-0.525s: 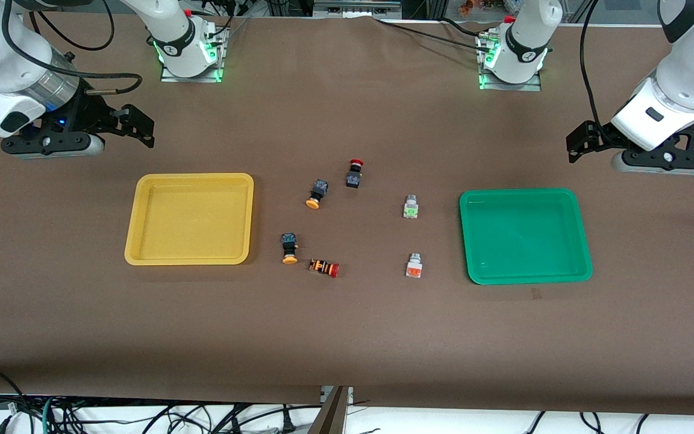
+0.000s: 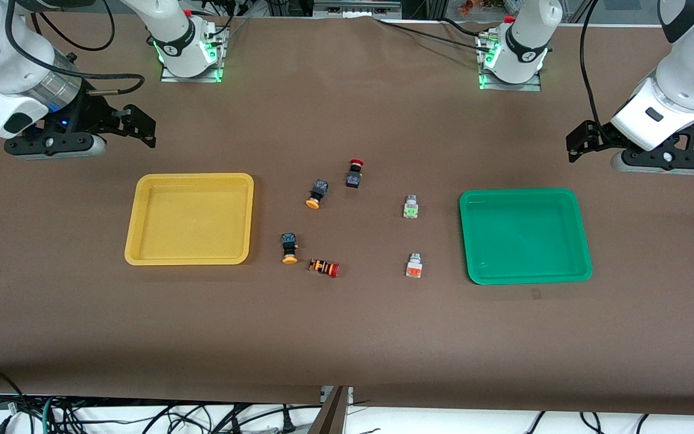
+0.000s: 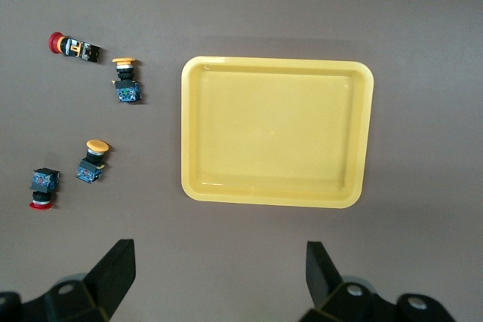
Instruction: Place green and yellow buttons in trays
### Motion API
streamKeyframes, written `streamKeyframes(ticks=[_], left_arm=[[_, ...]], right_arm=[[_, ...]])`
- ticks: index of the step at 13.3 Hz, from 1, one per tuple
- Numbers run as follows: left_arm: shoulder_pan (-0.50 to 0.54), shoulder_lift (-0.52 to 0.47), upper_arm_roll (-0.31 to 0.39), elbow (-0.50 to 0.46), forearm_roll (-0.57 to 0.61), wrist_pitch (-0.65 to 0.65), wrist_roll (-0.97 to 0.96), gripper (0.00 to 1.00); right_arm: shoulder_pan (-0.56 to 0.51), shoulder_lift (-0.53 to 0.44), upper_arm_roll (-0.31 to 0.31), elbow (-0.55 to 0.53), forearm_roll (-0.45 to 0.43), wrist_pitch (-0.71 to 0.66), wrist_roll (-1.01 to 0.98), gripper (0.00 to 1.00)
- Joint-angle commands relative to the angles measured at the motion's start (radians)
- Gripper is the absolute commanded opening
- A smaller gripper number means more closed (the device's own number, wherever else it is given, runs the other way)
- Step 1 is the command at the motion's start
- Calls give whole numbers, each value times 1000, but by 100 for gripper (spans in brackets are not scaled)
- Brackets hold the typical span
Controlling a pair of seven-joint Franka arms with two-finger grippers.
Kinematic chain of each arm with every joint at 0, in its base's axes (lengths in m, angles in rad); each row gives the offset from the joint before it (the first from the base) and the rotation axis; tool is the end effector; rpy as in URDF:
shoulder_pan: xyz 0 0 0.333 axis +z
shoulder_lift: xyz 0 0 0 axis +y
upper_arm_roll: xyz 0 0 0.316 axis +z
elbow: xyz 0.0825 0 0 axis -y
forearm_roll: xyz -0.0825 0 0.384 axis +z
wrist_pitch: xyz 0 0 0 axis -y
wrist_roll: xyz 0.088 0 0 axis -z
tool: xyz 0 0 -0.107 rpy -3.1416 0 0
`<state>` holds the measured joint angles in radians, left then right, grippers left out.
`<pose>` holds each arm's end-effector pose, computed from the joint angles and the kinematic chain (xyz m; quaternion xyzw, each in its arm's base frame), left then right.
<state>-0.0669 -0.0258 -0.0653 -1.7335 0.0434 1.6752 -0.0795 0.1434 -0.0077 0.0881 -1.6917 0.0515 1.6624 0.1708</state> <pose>0.5462 -0.0688 0.5706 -0.9992 0.0289 0.0138 0.0240 0.5406 0.1328 0.5795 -0.9992 -0.0277 0.0156 0.0226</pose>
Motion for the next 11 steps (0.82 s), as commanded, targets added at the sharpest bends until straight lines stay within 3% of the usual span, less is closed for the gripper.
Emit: streamKeyframes(ticks=[1,4,7,11], left_arm=[[-1,-10,1,-5,-16,-12,-11,100],[-1,-10,2,-5,-16,-12,-8,100],[-4,10,1,-6,-19,-26,0,100],[-68,133,-13,-6,-39,-48,1,100]], right_arm=[[48,58,1,12,2,7,24,100],[117,217,1,12,66,107,103,100],[226,417,-1,20,70,371,203,100],[304,636,-4,29,39,728,208,100]])
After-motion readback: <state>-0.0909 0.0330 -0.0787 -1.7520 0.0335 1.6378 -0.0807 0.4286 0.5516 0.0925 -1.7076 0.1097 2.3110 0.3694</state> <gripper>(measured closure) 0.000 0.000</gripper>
